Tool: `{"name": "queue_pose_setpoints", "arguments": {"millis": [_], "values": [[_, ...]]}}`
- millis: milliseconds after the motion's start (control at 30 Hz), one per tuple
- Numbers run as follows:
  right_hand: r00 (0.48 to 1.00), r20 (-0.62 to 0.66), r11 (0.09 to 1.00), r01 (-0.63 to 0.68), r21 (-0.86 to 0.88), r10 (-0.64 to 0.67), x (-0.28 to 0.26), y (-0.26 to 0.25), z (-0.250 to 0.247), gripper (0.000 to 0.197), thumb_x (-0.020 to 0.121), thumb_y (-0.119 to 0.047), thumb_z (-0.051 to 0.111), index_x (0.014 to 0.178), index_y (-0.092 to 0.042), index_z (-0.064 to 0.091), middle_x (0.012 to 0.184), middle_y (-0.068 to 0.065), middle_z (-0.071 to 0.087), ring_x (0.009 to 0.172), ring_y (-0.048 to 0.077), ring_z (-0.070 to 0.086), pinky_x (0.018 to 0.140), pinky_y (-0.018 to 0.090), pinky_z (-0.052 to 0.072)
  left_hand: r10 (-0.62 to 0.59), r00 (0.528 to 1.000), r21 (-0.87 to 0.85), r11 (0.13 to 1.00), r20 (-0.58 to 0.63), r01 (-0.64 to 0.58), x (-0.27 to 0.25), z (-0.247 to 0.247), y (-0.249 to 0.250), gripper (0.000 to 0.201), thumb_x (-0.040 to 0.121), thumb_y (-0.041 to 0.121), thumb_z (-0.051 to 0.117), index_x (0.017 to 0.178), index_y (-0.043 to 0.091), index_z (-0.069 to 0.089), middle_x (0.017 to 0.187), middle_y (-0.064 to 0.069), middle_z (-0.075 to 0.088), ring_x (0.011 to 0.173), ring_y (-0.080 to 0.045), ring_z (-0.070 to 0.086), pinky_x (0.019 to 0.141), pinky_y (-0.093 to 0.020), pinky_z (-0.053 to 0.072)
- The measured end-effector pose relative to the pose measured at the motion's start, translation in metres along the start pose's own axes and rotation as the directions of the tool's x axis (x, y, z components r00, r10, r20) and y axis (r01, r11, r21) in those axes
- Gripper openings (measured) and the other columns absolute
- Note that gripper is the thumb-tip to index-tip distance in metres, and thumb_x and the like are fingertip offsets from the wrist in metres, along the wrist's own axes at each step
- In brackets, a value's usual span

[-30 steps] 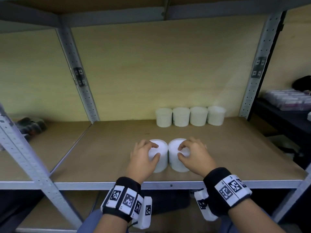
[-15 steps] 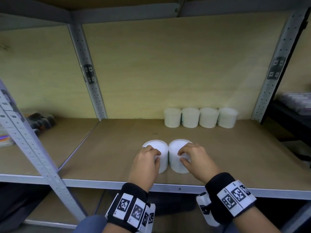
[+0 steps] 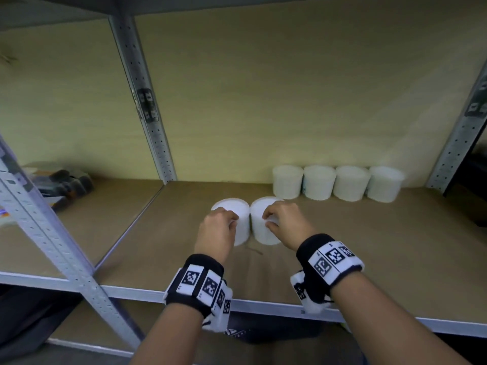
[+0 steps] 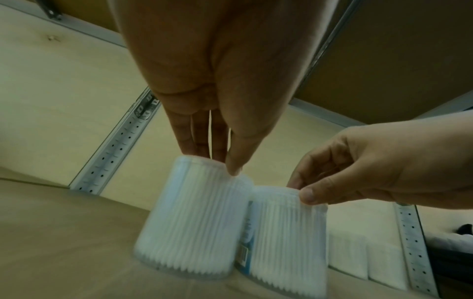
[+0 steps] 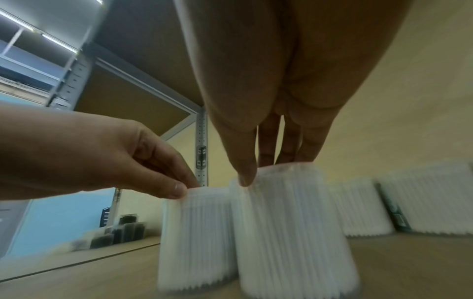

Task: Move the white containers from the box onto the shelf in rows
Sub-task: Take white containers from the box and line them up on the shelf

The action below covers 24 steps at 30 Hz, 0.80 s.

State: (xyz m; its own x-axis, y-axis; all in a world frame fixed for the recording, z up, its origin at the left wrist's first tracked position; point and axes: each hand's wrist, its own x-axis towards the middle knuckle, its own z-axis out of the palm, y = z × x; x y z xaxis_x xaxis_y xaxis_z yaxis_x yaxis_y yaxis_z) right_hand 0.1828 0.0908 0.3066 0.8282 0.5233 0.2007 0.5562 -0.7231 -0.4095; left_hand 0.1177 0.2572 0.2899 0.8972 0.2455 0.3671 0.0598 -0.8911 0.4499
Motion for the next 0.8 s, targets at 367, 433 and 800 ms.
{"name": "queue_pose_setpoints", "arguments": {"millis": [367, 433, 800], "values": [[0.999, -0.017, 0.999, -0.028, 0.023, 0.029, 0.087, 0.013, 0.017, 0.024, 0.091, -0.012, 0.058, 0.113, -0.007, 0.068, 0.118, 0.011, 0.065, 0.11, 0.025, 0.061, 0.094, 0.03, 0.048, -0.03, 0.998, 0.014, 0.999, 0.063, 0.029, 0.088, 0.015, -0.027, 0.026, 0.092, 0.008, 0.052, 0.109, 0.01, 0.072, 0.115, -0.009, 0.069, 0.106, -0.027, 0.063, 0.09, -0.032, 0.05], [0.999, -0.016, 0.999, -0.04, 0.021, 0.04, 0.101, 0.013, 0.018, 0.024, 0.091, -0.011, 0.057, 0.112, -0.006, 0.068, 0.118, 0.012, 0.065, 0.11, 0.027, 0.061, 0.094, 0.032, 0.048, -0.036, 0.997, 0.014, 0.999, 0.07, 0.035, 0.103, 0.019, -0.031, 0.028, 0.092, 0.006, 0.051, 0.11, 0.01, 0.072, 0.118, -0.009, 0.068, 0.108, -0.026, 0.062, 0.092, -0.028, 0.046], [0.994, -0.04, 0.993, -0.101, 0.062, 0.104, 0.155, 0.025, 0.025, 0.023, 0.091, -0.009, 0.057, 0.111, -0.005, 0.068, 0.119, 0.013, 0.065, 0.111, 0.027, 0.06, 0.095, 0.031, 0.047, -0.054, 0.984, -0.017, 0.998, 0.169, 0.058, 0.16, 0.029, -0.042, 0.04, 0.09, -0.005, 0.045, 0.12, 0.01, 0.066, 0.133, -0.009, 0.058, 0.124, -0.024, 0.053, 0.105, -0.023, 0.037]]}}
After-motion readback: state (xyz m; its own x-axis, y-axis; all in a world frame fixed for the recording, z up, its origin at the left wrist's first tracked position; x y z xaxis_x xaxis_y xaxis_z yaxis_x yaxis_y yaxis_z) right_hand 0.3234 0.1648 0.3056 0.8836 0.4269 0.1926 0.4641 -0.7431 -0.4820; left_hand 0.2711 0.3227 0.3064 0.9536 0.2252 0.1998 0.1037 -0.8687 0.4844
